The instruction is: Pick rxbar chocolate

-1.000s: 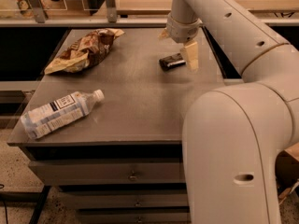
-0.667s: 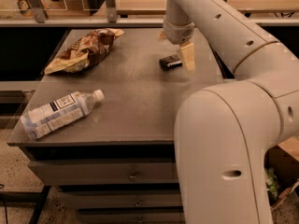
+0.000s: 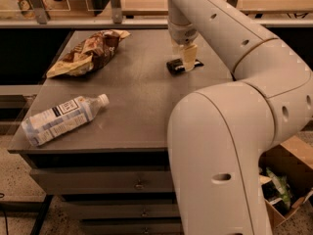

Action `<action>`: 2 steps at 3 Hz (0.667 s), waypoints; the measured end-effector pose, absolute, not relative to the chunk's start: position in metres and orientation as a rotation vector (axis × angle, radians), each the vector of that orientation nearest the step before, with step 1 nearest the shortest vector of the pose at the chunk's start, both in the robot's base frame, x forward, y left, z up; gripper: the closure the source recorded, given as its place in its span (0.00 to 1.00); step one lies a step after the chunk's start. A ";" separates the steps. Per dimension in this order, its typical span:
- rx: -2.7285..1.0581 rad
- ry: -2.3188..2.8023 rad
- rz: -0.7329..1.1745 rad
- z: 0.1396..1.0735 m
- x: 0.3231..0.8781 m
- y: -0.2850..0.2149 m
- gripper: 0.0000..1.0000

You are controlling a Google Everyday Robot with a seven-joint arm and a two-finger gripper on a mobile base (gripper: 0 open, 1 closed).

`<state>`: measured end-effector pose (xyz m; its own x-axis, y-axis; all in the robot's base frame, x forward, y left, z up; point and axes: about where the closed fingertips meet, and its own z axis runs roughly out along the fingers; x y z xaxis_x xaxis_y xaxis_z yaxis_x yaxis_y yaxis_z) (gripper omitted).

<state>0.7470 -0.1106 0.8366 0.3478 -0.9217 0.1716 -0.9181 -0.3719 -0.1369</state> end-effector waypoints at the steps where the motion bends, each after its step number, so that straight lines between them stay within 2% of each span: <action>1: -2.558 1.791 -0.325 0.833 0.746 -0.112 0.64; 2: -2.556 1.804 -0.289 0.828 0.744 -0.112 0.87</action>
Offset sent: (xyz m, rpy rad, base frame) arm -0.0220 -0.0096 -0.0099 0.0088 0.1389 -0.0591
